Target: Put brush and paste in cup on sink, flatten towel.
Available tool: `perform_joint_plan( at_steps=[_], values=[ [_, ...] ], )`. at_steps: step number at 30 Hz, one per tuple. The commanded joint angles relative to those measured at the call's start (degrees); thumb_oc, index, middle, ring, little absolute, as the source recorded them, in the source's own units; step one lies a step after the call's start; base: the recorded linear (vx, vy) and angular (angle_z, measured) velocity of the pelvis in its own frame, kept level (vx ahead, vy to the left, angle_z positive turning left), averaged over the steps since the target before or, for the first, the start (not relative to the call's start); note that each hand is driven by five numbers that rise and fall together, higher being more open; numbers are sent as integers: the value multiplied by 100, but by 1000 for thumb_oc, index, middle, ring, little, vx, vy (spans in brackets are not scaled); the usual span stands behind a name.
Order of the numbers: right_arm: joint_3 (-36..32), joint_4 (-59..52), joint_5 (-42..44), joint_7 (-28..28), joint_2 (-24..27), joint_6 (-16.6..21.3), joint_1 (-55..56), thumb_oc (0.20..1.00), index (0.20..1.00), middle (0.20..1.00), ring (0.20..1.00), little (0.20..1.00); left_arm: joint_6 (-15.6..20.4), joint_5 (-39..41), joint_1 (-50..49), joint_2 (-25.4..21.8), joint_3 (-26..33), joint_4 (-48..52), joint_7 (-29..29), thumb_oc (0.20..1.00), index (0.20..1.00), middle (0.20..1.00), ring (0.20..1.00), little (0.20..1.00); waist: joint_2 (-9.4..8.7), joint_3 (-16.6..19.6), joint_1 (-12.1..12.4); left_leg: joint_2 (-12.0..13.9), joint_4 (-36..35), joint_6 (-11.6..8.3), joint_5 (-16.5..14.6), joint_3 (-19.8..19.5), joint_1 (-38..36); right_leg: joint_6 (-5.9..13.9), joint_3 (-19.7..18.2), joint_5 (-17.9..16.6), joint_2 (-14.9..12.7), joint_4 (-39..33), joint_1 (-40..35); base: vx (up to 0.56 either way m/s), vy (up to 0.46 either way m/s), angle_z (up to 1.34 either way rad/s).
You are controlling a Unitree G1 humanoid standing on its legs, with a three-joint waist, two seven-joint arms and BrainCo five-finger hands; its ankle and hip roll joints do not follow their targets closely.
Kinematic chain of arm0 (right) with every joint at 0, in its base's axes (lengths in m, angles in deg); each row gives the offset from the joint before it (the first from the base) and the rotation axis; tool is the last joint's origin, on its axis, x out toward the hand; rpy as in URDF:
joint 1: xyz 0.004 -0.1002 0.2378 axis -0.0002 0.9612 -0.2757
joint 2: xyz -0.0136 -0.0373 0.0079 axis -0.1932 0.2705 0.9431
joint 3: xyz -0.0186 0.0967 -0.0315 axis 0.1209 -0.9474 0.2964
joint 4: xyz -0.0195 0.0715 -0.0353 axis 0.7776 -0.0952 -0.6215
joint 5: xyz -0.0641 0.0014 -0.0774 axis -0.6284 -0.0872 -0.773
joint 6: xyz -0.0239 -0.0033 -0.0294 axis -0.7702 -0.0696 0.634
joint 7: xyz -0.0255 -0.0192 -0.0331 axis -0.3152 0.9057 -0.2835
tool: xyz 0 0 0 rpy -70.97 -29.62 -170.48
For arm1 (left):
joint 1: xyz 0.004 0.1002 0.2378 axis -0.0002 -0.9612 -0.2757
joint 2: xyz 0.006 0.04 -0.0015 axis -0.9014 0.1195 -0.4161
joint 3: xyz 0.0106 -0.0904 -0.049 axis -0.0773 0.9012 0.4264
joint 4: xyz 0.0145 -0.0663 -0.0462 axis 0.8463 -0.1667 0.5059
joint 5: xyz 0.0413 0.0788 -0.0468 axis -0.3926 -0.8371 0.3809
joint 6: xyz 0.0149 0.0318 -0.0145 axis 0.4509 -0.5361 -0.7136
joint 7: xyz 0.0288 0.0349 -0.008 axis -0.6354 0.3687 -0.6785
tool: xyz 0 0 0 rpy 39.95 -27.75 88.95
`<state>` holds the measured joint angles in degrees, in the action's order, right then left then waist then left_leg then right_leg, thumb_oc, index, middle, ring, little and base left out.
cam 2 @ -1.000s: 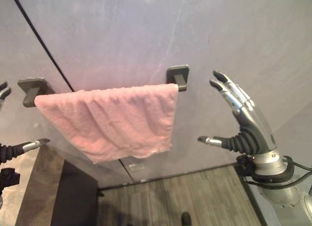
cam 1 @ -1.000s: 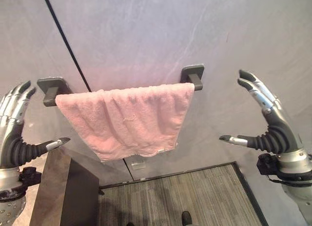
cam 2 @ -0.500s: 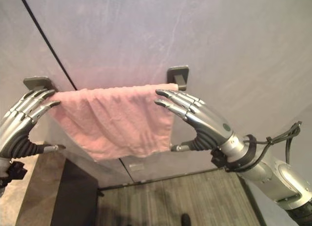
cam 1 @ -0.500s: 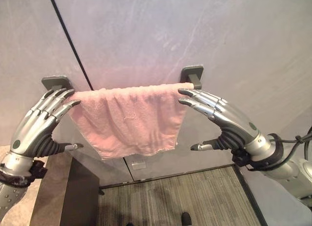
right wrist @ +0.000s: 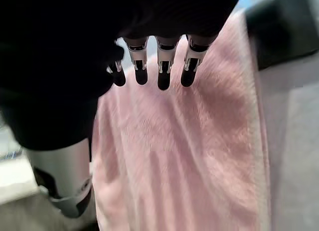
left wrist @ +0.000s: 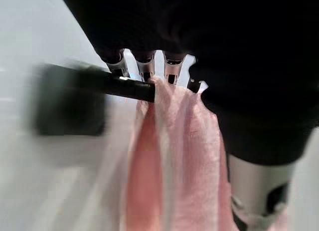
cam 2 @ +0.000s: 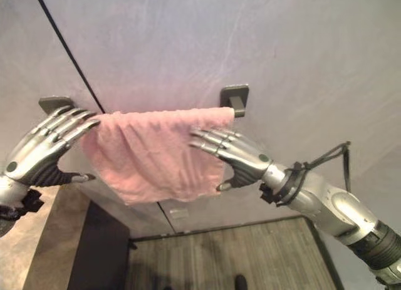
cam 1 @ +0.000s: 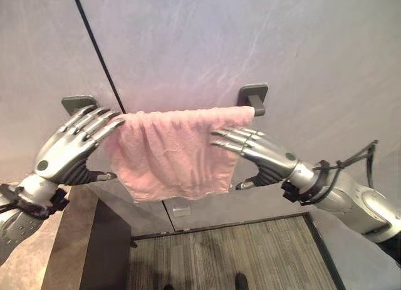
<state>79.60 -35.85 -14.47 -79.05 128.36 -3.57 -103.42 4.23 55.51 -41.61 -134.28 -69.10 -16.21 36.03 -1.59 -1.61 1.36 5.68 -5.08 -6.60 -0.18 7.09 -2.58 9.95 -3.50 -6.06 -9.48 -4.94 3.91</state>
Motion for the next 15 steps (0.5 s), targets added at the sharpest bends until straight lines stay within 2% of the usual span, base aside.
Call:
perform_joint_plan(
  at_steps=[1, 7, 8, 9, 11, 15],
  values=[
    [-105, -179, -57, -204, 118, -23, -315, 1000, 1000, 1000, 1000, 1000, 1, -443, -398, -237, -73, -222, 530, 1000, 1000, 1000, 1000, 1000, -87, -46, -131, -76, 154, 292, -223, -27, -29, 147, 14, -33, -122, -6, 138, 37, 7, -4],
    [-698, -608, 373, -21, 179, 224, 303, 1000, 1000, 1000, 1000, 1000, 68, -367, -587, -162, 34, -202, 527, 1000, 1000, 1000, 1000, 1000, -80, -22, -172, -70, 140, 287, -232, -45, -83, 149, 40, 2, -122, -6, 72, 24, 5, -2],
    [-968, -927, 850, 59, 287, 407, 605, 1000, 1000, 1000, 1000, 1000, 108, -318, -670, -182, 50, -241, 491, 1000, 1000, 1000, 1000, 1000, -90, -16, -169, -63, 127, 280, -224, -51, -86, 153, 52, 20, -118, -6, 60, 0, 0, 0],
    [-995, -944, 864, 51, 293, 406, 631, 1000, 1000, 1000, 1000, 1000, 109, -316, -670, -186, 49, -238, 492, 1000, 1000, 1000, 1000, 1000, -91, -15, -166, -63, 125, 280, -223, -52, -87, 153, 54, 21, -118, -6, 59, 0, 0, 0],
    [-1582, -1221, 1109, 356, 349, 496, 1056, 1000, 1000, 1000, 1000, 1000, 107, -306, -901, -151, 210, -361, 425, 1000, 1000, 1000, 1000, 1000, -96, -27, -185, -52, 99, 274, -212, -51, -91, 162, 70, 28, -126, -6, 51, 0, 0, 0],
    [-1925, -1185, 908, 695, 201, 476, 1250, 1000, 1000, 1000, 1000, 1000, 69, -346, -1072, -90, 372, -455, 320, 1000, 1000, 1000, 1000, 1000, -93, -25, -167, -44, 90, 275, -211, -27, -96, 181, 76, 29, -122, -6, 59, 0, 0, 0]
  ],
)
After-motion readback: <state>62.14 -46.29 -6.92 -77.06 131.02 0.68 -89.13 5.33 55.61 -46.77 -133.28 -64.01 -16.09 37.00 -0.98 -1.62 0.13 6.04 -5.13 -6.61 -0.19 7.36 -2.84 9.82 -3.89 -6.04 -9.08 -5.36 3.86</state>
